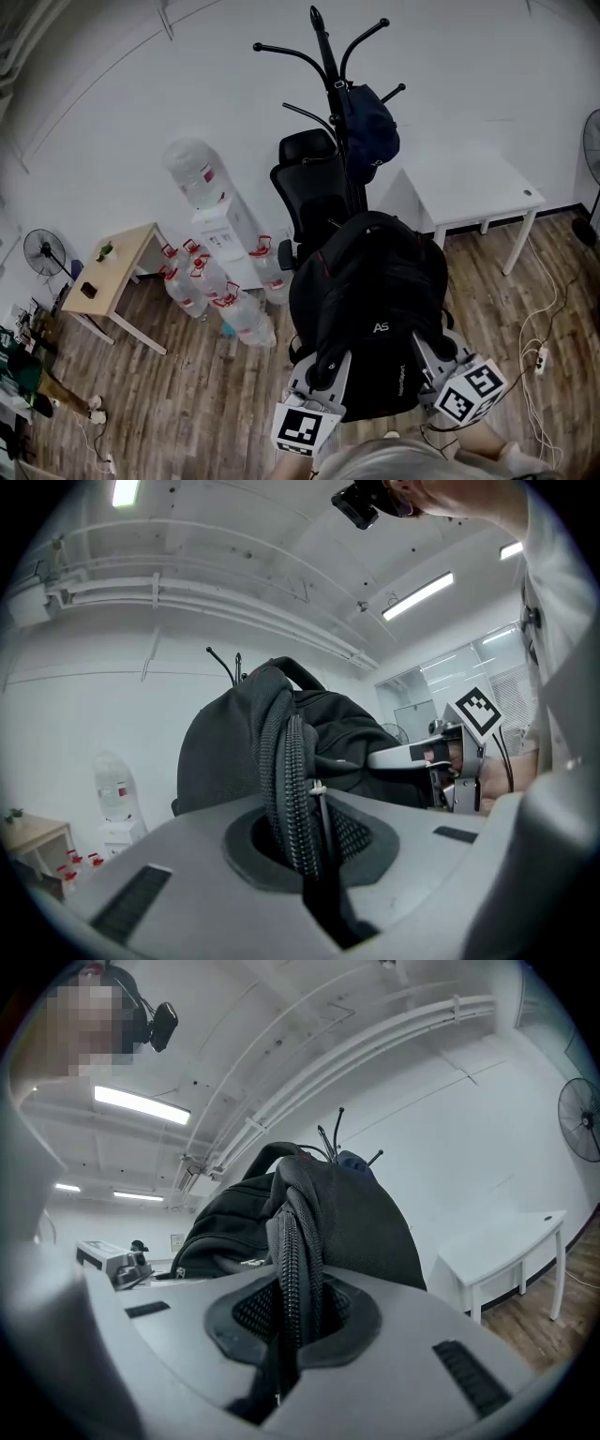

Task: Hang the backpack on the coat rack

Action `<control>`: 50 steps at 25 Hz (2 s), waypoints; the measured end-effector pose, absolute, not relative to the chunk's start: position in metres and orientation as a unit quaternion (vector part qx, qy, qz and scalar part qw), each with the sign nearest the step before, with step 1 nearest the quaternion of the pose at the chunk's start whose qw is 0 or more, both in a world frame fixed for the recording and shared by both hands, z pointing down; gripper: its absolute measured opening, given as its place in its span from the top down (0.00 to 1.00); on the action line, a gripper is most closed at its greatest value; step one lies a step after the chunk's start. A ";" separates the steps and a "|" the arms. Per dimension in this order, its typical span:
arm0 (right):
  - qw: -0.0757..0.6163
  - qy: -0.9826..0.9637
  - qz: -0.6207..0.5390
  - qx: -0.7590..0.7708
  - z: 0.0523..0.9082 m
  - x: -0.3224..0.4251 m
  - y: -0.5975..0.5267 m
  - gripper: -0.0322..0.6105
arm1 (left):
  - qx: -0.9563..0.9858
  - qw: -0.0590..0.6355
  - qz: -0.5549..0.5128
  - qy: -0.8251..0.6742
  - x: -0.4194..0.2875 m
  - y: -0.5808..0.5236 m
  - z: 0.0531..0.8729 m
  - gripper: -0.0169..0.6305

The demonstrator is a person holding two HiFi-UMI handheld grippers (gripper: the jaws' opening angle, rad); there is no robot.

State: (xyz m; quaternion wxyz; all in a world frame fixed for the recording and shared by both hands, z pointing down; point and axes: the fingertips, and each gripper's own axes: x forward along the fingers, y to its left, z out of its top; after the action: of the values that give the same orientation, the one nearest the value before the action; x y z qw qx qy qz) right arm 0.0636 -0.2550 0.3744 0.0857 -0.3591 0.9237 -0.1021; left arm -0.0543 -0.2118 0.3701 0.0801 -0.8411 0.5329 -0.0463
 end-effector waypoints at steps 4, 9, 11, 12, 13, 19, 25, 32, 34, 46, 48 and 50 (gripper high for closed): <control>0.081 0.928 -0.102 -0.348 0.374 0.073 -0.272 0.90 | -0.832 0.077 -0.050 0.547 -0.044 -0.226 0.371 0.93; 0.079 0.931 -0.104 -0.342 0.371 0.077 -0.282 0.90 | -0.829 0.081 -0.052 0.551 -0.038 -0.233 0.369 0.93; 0.078 0.931 -0.104 -0.342 0.369 0.077 -0.287 0.90 | -0.828 0.077 -0.049 0.553 -0.038 -0.237 0.366 0.93; 0.077 0.931 -0.104 -0.342 0.368 0.076 -0.289 0.90 | -0.829 0.078 -0.047 0.552 -0.039 -0.239 0.365 0.93; 0.077 0.931 -0.103 -0.342 0.367 0.074 -0.290 0.90 | -0.829 0.079 -0.045 0.551 -0.041 -0.240 0.363 0.93; 0.076 0.929 -0.096 -0.349 0.359 0.062 -0.301 0.90 | -0.836 0.084 -0.031 0.542 -0.055 -0.256 0.355 0.93; 0.079 0.919 -0.085 -0.376 0.349 0.040 -0.315 0.90 | -0.851 0.091 -0.016 0.517 -0.080 -0.277 0.346 0.93; 0.095 0.905 -0.073 -0.409 0.330 0.015 -0.341 0.90 | -0.869 0.108 -0.006 0.483 -0.108 -0.312 0.328 0.93; 0.102 0.900 -0.071 -0.419 0.325 0.009 -0.348 0.90 | -0.875 0.114 -0.004 0.471 -0.115 -0.321 0.322 0.93; 0.134 0.877 -0.058 -0.459 0.293 -0.009 -0.375 0.90 | -0.897 0.150 0.011 0.416 -0.136 -0.359 0.288 0.93; 0.134 0.877 -0.053 -0.457 0.287 -0.009 -0.380 0.90 | -0.896 0.146 0.014 0.419 -0.137 -0.364 0.284 0.93; 0.135 0.879 -0.051 -0.454 0.282 -0.009 -0.386 0.90 | -0.894 0.148 0.013 0.423 -0.137 -0.369 0.280 0.93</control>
State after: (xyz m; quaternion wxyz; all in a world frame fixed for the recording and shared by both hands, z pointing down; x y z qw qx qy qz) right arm -0.0090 -0.3857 0.2822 0.1348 -0.4545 0.8790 -0.0510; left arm -0.1372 -0.3689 0.2800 0.1483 -0.8938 0.4231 0.0131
